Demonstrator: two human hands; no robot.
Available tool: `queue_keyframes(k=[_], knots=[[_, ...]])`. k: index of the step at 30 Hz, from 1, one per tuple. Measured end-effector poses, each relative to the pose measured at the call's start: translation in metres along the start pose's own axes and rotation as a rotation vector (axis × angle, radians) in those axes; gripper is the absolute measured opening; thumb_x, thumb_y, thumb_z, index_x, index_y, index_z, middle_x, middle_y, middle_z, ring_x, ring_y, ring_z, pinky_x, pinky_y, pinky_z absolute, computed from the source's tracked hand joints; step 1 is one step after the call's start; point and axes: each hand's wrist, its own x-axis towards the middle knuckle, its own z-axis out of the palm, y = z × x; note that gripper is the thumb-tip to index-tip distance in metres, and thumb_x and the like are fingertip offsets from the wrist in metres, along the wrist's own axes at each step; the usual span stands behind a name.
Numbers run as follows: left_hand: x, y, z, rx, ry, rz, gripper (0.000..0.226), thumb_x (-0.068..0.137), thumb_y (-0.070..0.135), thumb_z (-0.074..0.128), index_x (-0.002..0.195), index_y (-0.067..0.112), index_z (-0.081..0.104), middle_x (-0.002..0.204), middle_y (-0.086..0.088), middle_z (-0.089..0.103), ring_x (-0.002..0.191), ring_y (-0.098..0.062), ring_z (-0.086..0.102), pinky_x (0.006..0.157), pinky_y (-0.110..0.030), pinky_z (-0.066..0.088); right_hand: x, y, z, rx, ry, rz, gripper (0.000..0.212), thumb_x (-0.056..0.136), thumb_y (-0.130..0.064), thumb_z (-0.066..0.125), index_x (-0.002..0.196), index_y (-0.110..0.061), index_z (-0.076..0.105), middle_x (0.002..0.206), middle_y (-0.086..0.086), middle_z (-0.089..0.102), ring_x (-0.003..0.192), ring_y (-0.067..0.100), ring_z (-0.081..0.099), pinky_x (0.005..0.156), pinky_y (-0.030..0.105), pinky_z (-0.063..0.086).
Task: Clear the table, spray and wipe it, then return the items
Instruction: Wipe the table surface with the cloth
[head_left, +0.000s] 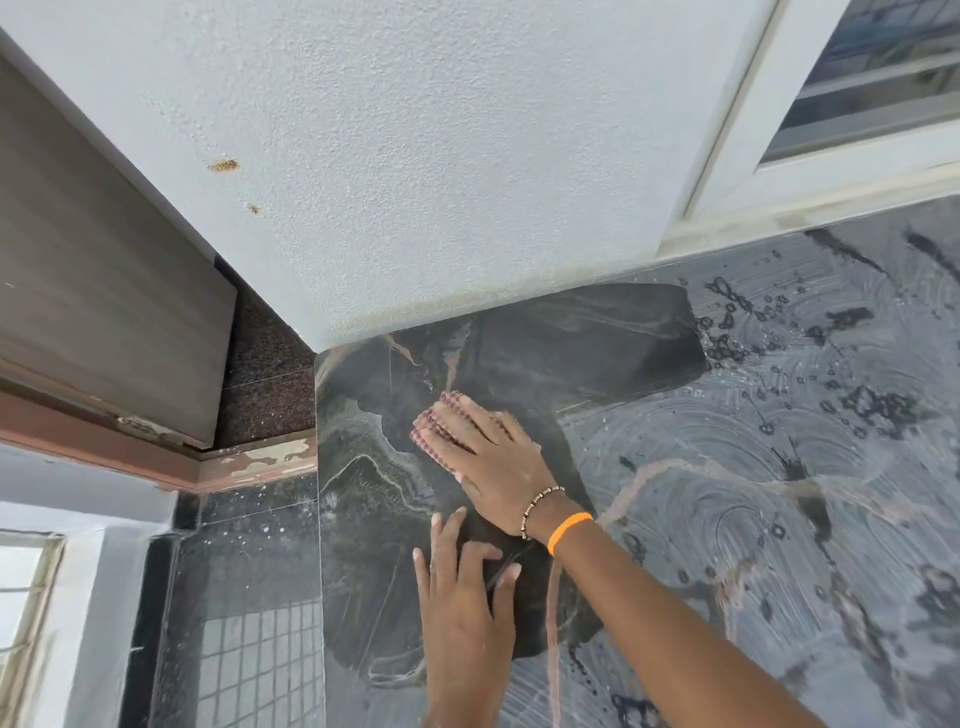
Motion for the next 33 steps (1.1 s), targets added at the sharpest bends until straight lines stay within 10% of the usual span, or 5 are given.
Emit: queue_keyframes(k=[6,15,25,30,33], knots=[[-0.011,0.007,0.0,0.099,-0.002,0.024,0.02,0.085,0.009,0.064,0.066,0.011,0.058,0.113,-0.003,0.06,0.11,-0.029,0.057,0.111,-0.056,0.018,-0.058,0.09,-0.026,-0.088,0.037,0.37,0.058,0.095,-0.024,0.036,0.148,-0.033,0.014,0.16,-0.003,0.007,0.147,0.02,0.004,0.111,0.04,0.024],[-0.031,0.009,-0.003,0.114,0.006,0.084,0.033,0.077,0.014,0.072,0.051,0.012,0.053,0.1,0.0,0.063,0.094,-0.027,0.059,0.106,-0.061,0.024,-0.104,0.108,-0.038,-0.086,0.074,0.873,0.063,0.094,-0.022,0.04,0.149,-0.026,0.01,0.16,0.003,0.0,0.147,0.027,0.0,0.112,0.046,0.02],[-0.058,0.005,-0.024,0.114,-0.149,0.067,0.042,0.065,0.007,0.072,0.104,0.01,0.058,0.109,-0.006,0.057,0.103,-0.034,0.057,0.102,-0.063,0.035,-0.098,-0.035,0.005,-0.055,0.001,0.207,0.066,0.078,-0.02,0.052,0.141,-0.029,0.036,0.15,-0.004,0.036,0.14,0.021,0.033,0.104,0.038,0.039],[-0.058,0.016,-0.024,0.428,-0.304,0.246,0.098,0.082,0.073,0.001,0.105,0.007,0.07,0.109,-0.006,0.069,0.098,-0.021,0.069,0.078,-0.051,0.054,-0.139,0.032,-0.009,-0.077,-0.005,0.355,0.063,0.094,-0.022,0.037,0.148,-0.032,0.007,0.16,-0.003,0.005,0.147,0.021,0.003,0.115,0.042,0.021],[-0.058,0.024,-0.018,0.547,-0.49,0.228,0.106,0.069,0.081,0.03,0.143,0.007,0.03,0.149,-0.01,0.036,0.137,-0.021,0.035,0.112,-0.048,0.027,-0.174,0.086,-0.028,-0.112,-0.011,0.622,0.058,0.099,-0.026,0.027,0.148,-0.034,-0.004,0.159,-0.005,-0.01,0.147,0.018,-0.009,0.116,0.039,0.014]])
